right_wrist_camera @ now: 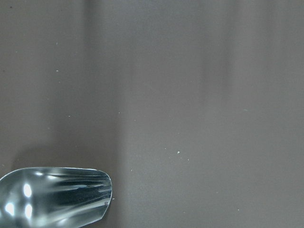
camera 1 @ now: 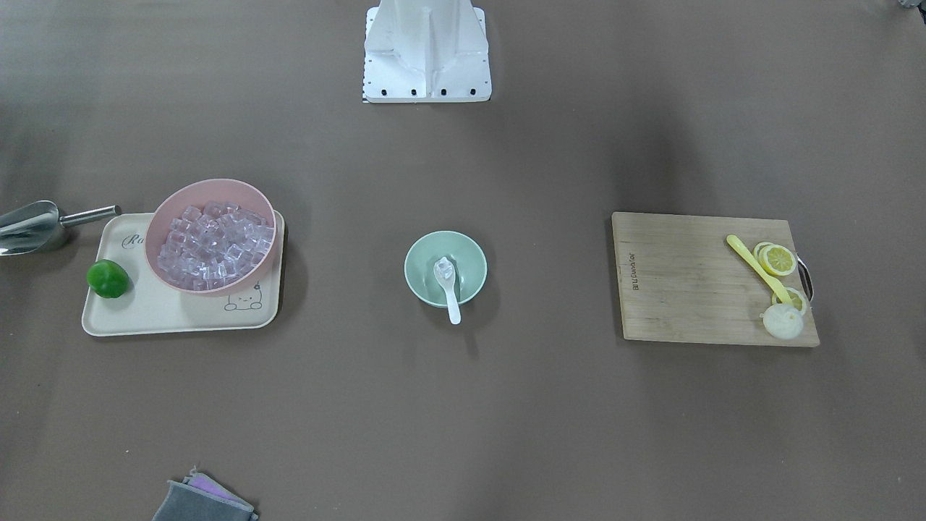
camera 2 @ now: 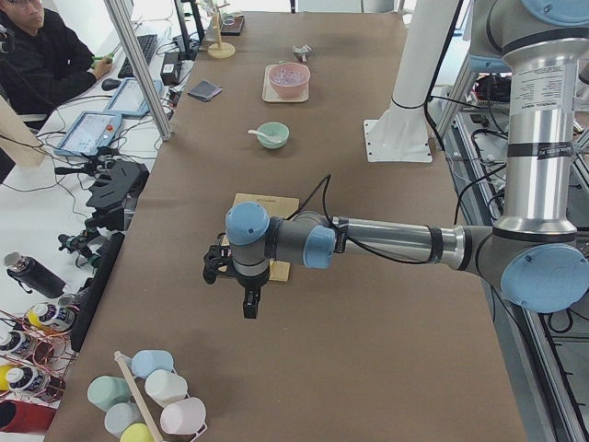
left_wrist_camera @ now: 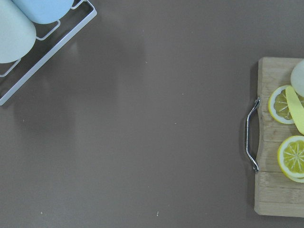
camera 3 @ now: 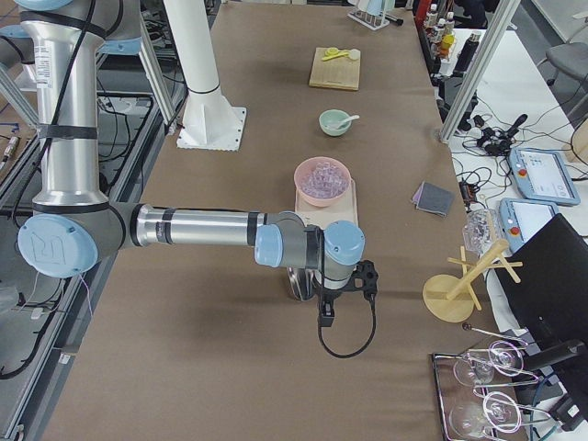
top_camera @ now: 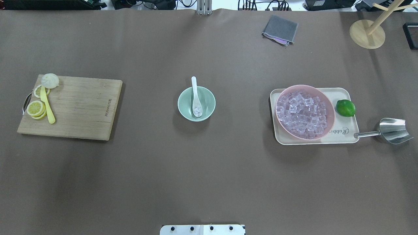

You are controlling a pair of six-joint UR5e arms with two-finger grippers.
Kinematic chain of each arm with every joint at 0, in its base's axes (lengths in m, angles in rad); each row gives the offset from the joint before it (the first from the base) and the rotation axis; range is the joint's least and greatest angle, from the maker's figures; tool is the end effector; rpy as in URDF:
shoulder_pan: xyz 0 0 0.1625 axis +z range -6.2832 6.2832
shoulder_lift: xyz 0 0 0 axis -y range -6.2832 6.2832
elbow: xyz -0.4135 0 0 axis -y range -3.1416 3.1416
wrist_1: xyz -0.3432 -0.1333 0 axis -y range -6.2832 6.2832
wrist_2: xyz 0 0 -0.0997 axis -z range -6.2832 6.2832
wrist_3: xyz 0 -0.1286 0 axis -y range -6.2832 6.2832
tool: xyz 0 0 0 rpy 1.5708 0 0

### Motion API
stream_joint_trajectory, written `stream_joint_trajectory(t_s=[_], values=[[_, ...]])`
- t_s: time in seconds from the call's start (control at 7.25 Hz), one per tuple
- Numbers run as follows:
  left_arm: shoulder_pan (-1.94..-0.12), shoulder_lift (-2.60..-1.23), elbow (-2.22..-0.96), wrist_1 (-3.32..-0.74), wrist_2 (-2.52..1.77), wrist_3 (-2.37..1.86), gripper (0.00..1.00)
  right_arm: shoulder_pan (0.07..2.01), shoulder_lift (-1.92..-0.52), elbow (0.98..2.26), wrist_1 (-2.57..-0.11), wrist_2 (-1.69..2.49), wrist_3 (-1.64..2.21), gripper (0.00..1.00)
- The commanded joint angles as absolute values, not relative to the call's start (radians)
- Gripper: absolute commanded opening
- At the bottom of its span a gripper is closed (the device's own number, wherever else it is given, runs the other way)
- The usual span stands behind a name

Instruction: Put spoon and ice into bowl

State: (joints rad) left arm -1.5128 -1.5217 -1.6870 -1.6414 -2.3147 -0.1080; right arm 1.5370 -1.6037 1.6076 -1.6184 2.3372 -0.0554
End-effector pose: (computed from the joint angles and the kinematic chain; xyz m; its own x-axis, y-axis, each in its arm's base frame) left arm -0.0210 -0.4358 0.6325 0.7311 0.0281 -0.6816 0.0215 0.9977 0.0642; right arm 0.0297 -0.4264 0.6713 0.7180 -0.0494 0.6942 0.0736 0.9973 -0.0053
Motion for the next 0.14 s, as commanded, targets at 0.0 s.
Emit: stream_joint_trajectory(t_s=[0.0], values=[[-1.513, -1.522, -1.686, -1.643, -2.312, -0.107, 0.98, 1.537, -1.603, 1.608, -1.618, 2.338, -0.055, 1.00]])
